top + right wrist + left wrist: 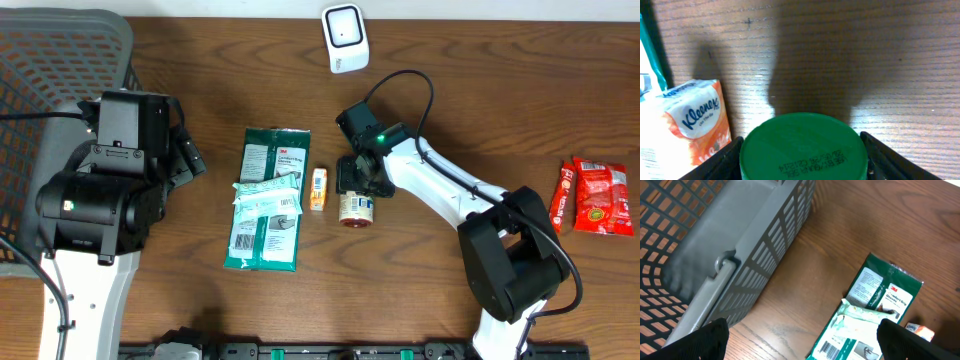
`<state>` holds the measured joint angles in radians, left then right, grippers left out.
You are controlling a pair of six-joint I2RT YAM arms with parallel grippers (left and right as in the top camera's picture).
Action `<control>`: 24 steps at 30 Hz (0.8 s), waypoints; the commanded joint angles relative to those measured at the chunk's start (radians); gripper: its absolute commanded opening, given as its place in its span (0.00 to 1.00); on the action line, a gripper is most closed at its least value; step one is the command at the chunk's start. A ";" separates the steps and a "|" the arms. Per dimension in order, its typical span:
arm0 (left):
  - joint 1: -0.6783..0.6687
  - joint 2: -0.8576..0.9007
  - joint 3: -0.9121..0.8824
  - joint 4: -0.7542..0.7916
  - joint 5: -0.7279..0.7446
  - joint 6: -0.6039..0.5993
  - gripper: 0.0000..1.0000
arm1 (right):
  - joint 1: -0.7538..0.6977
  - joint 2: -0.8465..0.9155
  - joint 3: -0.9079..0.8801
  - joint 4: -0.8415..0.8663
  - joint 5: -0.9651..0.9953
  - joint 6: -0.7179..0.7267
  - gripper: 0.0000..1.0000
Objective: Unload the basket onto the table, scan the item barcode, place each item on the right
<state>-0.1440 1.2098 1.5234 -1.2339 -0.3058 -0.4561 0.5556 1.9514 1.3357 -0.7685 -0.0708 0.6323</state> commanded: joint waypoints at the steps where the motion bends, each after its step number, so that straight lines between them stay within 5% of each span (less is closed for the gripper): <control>1: 0.005 -0.002 0.006 -0.004 -0.018 -0.002 0.95 | 0.003 -0.009 0.002 -0.013 0.012 -0.006 0.65; 13: 0.005 -0.002 0.006 -0.004 -0.018 -0.002 0.95 | -0.040 -0.165 0.010 -0.034 0.014 -0.137 0.54; 24: 0.005 -0.002 0.006 -0.004 -0.018 -0.002 0.95 | -0.037 -0.198 -0.005 -0.089 0.021 -0.183 0.57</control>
<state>-0.1440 1.2098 1.5234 -1.2339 -0.3058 -0.4561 0.5201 1.7687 1.3350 -0.8513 -0.0551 0.4850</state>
